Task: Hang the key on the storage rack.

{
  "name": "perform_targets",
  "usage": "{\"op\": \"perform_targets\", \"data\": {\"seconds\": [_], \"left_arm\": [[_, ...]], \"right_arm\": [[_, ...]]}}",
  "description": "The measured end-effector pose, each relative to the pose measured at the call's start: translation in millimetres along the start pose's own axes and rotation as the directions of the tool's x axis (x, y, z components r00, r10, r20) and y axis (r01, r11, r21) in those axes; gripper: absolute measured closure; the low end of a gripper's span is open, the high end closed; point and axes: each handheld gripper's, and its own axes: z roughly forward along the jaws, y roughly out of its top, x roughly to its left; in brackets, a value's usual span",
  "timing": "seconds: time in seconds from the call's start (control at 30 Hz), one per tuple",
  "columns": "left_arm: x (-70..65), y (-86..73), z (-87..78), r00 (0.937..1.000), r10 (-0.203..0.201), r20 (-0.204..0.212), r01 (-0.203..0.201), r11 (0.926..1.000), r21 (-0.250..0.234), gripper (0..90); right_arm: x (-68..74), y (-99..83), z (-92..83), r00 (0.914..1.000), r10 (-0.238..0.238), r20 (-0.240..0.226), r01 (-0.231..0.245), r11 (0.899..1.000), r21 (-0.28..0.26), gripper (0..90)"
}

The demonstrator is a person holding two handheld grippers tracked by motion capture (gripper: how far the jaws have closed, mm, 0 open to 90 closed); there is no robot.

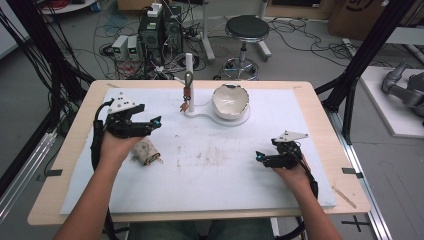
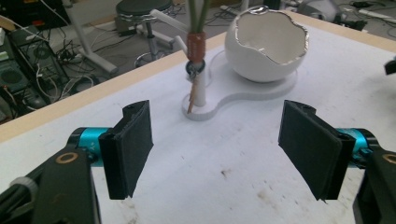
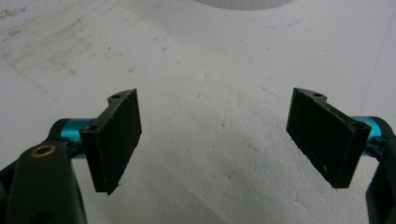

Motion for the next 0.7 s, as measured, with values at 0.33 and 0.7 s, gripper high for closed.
{"op": "perform_targets", "data": {"seconds": [0.33, 0.7], "left_arm": [[-19.4, -30.8, -12.1, 0.9991, 0.01, 0.042, -0.01, 0.9999, -0.003, 21.6], [-16.9, -53.7, -29.0, 0.9982, 0.042, 0.042, -0.041, 0.9985, -0.036, 19.5]], "right_arm": [[1.8, 4.2, 1.7, 1.0, -0.004, -0.002, 0.004, 1.0, -0.013, 18.2], [0.6, 3.3, 0.7, 0.9998, 0.013, 0.015, -0.013, 1.0, -0.006, 18.3]]}}
